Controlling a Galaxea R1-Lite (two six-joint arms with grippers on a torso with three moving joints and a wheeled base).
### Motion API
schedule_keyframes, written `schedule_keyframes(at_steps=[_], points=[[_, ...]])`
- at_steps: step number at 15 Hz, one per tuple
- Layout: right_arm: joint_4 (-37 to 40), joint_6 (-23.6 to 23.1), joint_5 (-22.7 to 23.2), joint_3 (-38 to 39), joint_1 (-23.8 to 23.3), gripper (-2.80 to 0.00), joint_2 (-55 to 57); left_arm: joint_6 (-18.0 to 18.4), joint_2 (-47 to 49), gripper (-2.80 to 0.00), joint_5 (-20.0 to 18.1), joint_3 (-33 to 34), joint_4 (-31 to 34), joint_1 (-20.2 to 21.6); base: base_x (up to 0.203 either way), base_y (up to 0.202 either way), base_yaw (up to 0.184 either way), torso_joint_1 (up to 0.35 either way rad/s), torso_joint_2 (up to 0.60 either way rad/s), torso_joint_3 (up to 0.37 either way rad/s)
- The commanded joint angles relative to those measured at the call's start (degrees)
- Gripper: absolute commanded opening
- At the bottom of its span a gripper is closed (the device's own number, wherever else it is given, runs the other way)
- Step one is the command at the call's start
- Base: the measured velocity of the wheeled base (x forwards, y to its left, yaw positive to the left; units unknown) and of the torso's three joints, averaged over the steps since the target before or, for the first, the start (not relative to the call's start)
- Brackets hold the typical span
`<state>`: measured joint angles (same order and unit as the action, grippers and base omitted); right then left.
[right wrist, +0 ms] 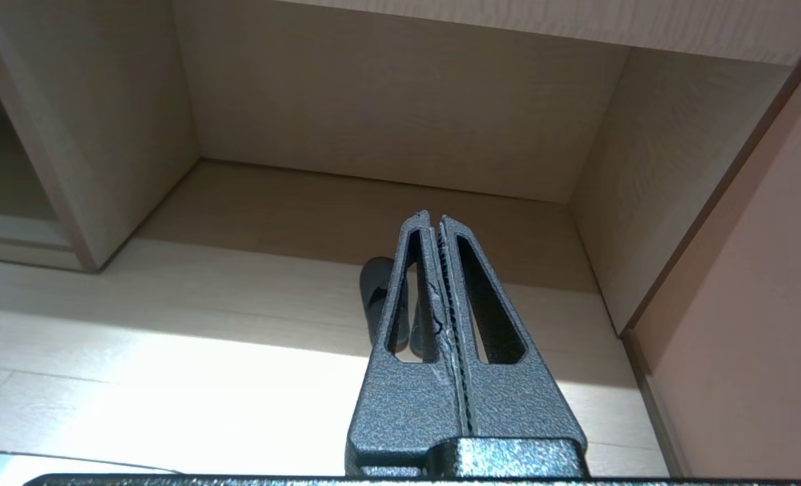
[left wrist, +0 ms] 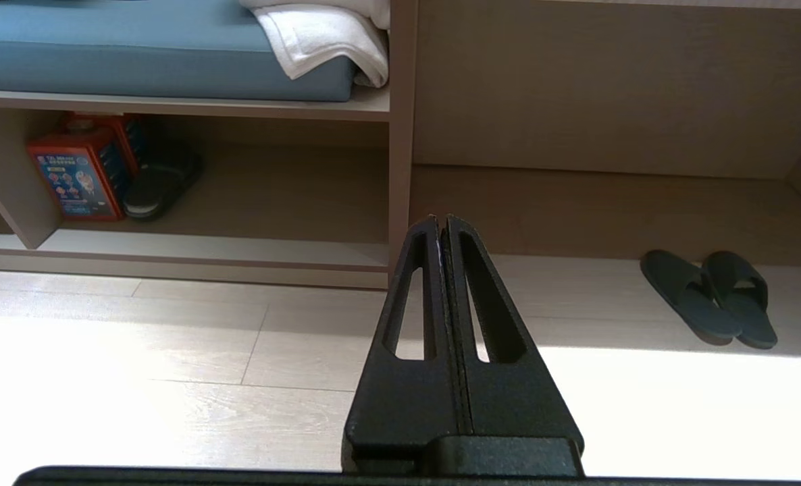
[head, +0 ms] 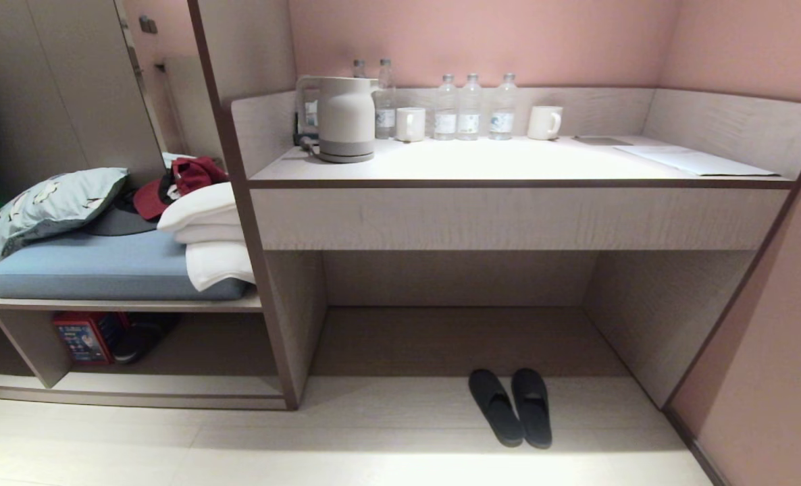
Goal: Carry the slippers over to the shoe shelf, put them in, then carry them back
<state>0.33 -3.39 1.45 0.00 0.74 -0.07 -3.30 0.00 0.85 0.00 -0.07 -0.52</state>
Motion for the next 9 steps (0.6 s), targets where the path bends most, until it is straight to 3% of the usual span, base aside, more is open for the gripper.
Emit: schedule_keyframes(at_steps=[1,9], points=[[0.02,0.05,0.04,0.09,0.05,-2.8,0.07,-0.04,0.09,-2.8,0.03,0.0,-0.01,0.0,0.0,0.0,0.0,0.0,0.0,0.0],[-0.07,1.72,-0.57,0.09,0.05,-2.8,-0.01,-0.04,0.0,-2.8,0.03,0.0,-0.01,0.0,0.0,0.0,0.0,0.0,0.0,0.0]])
